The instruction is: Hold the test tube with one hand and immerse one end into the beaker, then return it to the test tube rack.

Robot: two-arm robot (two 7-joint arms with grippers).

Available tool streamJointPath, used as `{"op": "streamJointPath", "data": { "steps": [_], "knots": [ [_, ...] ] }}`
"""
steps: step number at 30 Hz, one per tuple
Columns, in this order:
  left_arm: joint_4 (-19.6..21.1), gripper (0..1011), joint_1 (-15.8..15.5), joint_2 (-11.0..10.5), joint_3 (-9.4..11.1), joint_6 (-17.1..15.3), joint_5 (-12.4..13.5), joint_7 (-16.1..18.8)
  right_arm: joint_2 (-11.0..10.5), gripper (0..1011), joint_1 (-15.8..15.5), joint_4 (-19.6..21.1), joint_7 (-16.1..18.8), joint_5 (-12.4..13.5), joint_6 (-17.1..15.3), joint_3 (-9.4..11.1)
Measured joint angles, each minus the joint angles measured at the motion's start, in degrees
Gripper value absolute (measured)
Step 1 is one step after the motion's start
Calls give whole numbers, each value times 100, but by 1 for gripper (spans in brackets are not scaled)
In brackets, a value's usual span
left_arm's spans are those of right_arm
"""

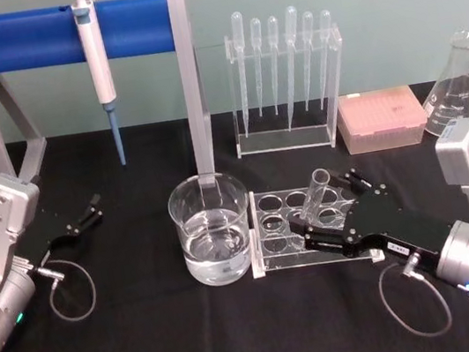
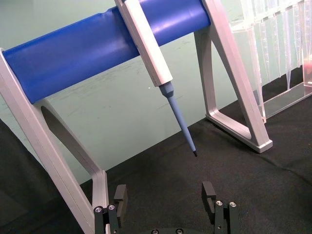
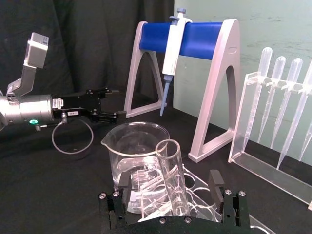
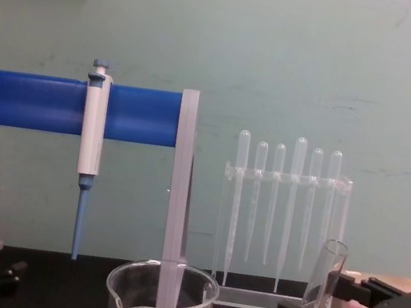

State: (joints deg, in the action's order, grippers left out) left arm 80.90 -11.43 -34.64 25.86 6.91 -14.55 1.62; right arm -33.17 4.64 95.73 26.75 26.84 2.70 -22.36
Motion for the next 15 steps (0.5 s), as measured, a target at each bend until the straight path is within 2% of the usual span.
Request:
{"op": "streamJointPath", "data": {
  "steps": [9, 15],
  "knots": [
    [0, 1000, 0, 0, 0, 0, 0, 0, 239, 1002, 119, -206, 65, -153, 59, 24],
    [0, 1000, 0, 0, 0, 0, 0, 0, 238, 1002, 120, -211, 67, -155, 66, 27]
  ]
}}
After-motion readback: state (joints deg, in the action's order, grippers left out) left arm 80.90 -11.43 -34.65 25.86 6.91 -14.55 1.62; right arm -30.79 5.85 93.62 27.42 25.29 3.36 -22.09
